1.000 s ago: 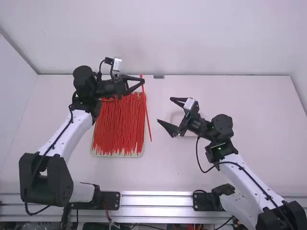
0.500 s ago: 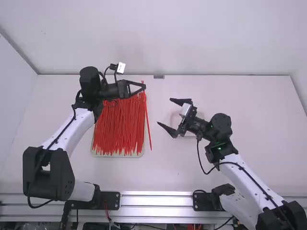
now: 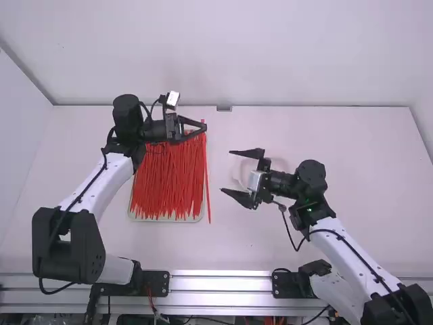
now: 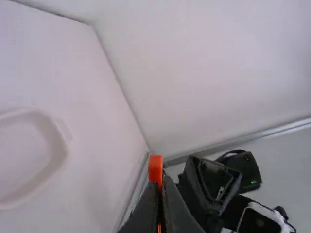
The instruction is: Fasten the cable tie
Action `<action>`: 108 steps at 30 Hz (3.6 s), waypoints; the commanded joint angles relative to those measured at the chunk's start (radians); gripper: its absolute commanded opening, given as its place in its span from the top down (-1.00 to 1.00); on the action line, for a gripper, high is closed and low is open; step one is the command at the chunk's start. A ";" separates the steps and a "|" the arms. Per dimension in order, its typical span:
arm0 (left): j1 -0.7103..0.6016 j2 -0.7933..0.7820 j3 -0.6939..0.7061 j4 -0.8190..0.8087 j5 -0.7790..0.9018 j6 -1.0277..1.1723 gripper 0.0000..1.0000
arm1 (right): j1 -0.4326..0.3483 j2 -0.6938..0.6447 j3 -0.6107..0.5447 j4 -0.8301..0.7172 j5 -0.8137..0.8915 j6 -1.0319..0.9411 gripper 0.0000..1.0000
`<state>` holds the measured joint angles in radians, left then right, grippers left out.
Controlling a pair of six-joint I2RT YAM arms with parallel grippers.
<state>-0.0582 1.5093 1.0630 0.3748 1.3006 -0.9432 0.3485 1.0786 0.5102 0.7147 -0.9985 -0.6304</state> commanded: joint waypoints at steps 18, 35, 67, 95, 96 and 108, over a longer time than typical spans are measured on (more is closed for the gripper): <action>-0.023 -0.001 0.023 -0.142 0.072 -0.137 0.96 | -0.002 -0.005 0.032 0.002 -0.347 -0.748 -0.96; -0.066 -0.001 0.022 -0.139 -0.037 -0.142 0.96 | 0.071 -0.005 0.032 0.011 -0.367 -0.819 -0.96; -0.107 -0.001 0.010 -0.135 -0.105 -0.139 0.96 | 0.072 -0.005 0.032 0.010 -0.396 -0.833 0.49; -0.106 -0.001 0.009 -0.210 -0.063 0.151 0.96 | 0.071 -0.005 0.032 -0.096 -0.274 -0.649 1.00; -0.105 -0.001 0.009 -0.210 -0.063 0.159 0.96 | 0.072 -0.005 0.032 -0.095 -0.282 -0.649 1.00; -0.106 -0.001 0.009 -0.210 -0.063 0.179 0.96 | 0.071 -0.005 0.032 -0.088 -0.287 -0.386 1.00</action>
<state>-0.1555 1.5093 1.0630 0.1646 1.2102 -0.7845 0.4198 1.0786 0.5106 0.6193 -1.2976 -1.1488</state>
